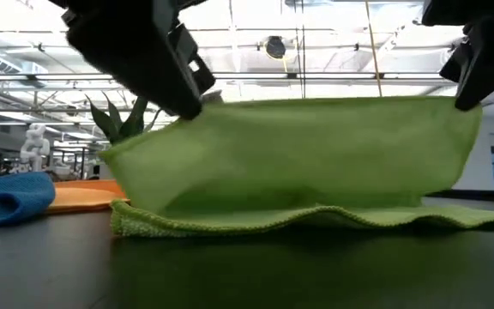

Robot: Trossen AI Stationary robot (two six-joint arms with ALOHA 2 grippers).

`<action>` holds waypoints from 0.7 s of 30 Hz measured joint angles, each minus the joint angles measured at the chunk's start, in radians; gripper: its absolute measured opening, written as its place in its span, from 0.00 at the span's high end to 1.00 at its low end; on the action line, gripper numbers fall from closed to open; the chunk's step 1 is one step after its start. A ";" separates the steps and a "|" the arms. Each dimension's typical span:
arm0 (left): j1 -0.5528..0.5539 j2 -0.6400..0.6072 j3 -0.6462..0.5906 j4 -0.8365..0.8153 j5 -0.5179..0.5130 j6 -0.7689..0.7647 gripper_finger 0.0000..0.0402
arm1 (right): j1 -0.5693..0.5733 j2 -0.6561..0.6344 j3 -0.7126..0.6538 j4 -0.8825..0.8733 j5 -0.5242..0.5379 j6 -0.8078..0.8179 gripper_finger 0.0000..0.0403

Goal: Fold microfiber towels
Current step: Fold the green microfiber cloth

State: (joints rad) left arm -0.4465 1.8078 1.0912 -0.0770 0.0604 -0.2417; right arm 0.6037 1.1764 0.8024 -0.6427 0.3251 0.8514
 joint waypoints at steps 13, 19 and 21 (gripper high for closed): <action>-0.006 0.013 0.001 0.028 -0.004 0.027 0.74 | 0.012 0.146 -0.001 0.085 -0.232 0.074 0.86; -0.006 0.011 0.002 0.054 -0.002 0.027 0.62 | 0.013 0.155 -0.001 0.071 -0.252 0.114 0.71; -0.006 -0.004 0.002 0.050 0.000 0.028 0.59 | 0.013 0.150 -0.001 0.072 -0.242 0.114 0.68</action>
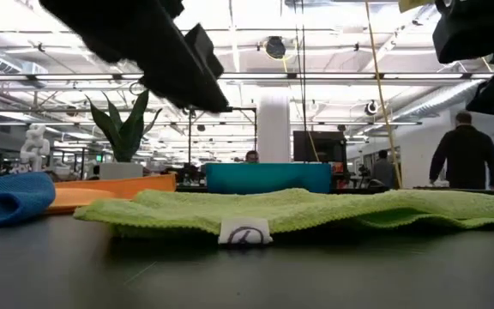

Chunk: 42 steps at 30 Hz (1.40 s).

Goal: Fold microfiber towels
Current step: Fold the green microfiber cloth

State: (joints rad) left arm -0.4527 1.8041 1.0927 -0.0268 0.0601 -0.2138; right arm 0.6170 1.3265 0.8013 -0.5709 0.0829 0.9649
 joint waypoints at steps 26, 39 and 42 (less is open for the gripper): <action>0.047 -0.056 0.001 -0.027 -0.162 0.083 0.72 | 0.011 -0.006 -0.385 1.046 0.366 -0.243 0.68; 0.069 -0.061 0.001 0.033 -0.171 0.140 0.74 | 0.000 -0.006 -0.389 1.076 0.421 -0.322 0.68; 0.072 -0.061 0.001 0.058 -0.168 0.138 0.74 | -0.007 -0.006 -0.389 1.075 0.429 -0.323 0.68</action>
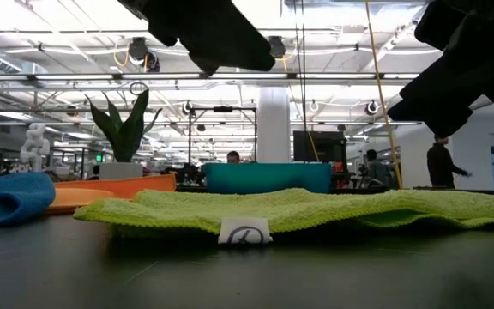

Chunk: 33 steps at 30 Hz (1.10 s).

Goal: Fold microfiber towels
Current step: Fold the green microfiber cloth

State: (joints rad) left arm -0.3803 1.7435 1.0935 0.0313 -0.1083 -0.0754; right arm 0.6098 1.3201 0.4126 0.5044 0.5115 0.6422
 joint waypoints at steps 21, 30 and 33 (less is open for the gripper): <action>-0.018 -0.094 -0.080 -0.001 -0.083 0.052 0.74 | -0.115 -0.172 0.000 -0.244 -0.104 -0.079 0.68; 0.119 -0.101 -0.341 0.429 -0.055 -0.081 0.74 | -0.213 -0.303 0.001 -0.561 -0.182 -0.056 0.68; 0.151 -0.100 -0.371 0.475 -0.022 -0.083 0.74 | -0.248 -0.317 0.000 -0.652 -0.227 0.006 0.68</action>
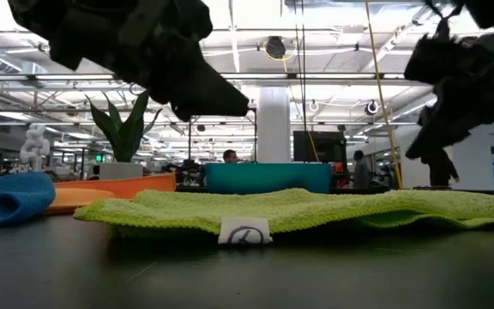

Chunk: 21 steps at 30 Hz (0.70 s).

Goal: Fold microfiber towels
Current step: Fold the green microfiber cloth

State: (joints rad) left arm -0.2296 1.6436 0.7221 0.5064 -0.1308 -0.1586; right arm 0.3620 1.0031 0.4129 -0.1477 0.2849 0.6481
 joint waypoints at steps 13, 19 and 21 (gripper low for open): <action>0.040 0.000 0.001 0.029 0.009 0.076 0.74 | -0.109 0.008 -0.001 -0.044 -0.055 0.007 0.68; 0.039 0.000 0.001 0.029 0.009 0.086 0.74 | -0.115 0.008 -0.037 0.016 -0.064 -0.006 0.68; 0.040 0.000 0.001 0.036 0.009 0.086 0.74 | -0.118 0.008 -0.049 0.018 -0.105 -0.005 0.68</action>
State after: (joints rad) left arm -0.1898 1.6436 0.7227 0.5422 -0.1219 -0.0731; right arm 0.2442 1.0115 0.3635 -0.1300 0.1796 0.6435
